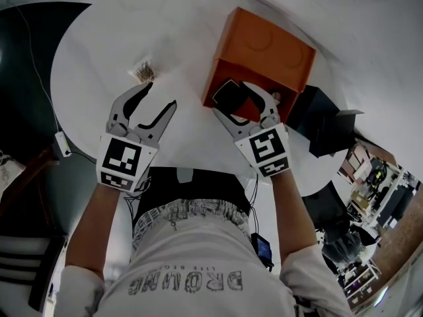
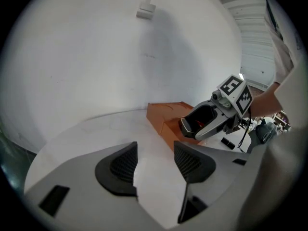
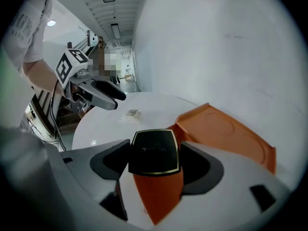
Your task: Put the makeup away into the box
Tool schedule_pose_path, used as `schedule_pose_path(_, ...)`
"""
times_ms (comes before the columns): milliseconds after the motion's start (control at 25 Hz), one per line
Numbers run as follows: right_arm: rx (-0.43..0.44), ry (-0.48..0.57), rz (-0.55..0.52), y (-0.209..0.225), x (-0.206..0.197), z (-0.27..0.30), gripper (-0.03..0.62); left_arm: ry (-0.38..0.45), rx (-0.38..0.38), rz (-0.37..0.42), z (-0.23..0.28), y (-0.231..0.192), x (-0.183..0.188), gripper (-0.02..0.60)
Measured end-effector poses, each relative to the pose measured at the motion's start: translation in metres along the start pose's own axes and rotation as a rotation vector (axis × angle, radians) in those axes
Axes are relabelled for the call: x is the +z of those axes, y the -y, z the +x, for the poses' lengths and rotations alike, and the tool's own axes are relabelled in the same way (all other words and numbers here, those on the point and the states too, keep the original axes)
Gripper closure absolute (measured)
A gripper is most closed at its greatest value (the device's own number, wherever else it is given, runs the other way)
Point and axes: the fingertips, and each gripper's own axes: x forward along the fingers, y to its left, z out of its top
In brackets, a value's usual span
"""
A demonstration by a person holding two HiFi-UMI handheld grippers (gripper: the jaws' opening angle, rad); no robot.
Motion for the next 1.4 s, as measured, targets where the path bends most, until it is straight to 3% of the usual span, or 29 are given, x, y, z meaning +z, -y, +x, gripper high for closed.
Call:
schedule_pose_path(440, 0.05, -0.07, 0.092, 0.02, -0.019, 0.026, 0.253, -0.019, 0.01, -0.028, 0.023, -0.008, 0.001, 0.321)
schedule_pose_path(840, 0.132, -0.198, 0.071, 0.018, -0.035, 0.044, 0.252, -0.027, 0.024, -0.052, 0.034, -0.017, -0.002, 0.321)
schedule_pose_path(1120, 0.15, -0.231, 0.063, 0.017, -0.042, 0.053, 0.252, -0.035, 0.035, -0.065, 0.037, -0.022, -0.003, 0.321)
schedule_pose_path(1400, 0.162, -0.249, -0.023, 0.016, -0.044, 0.054, 0.252, -0.043, 0.038, -0.074, 0.042, -0.022, -0.005, 0.321)
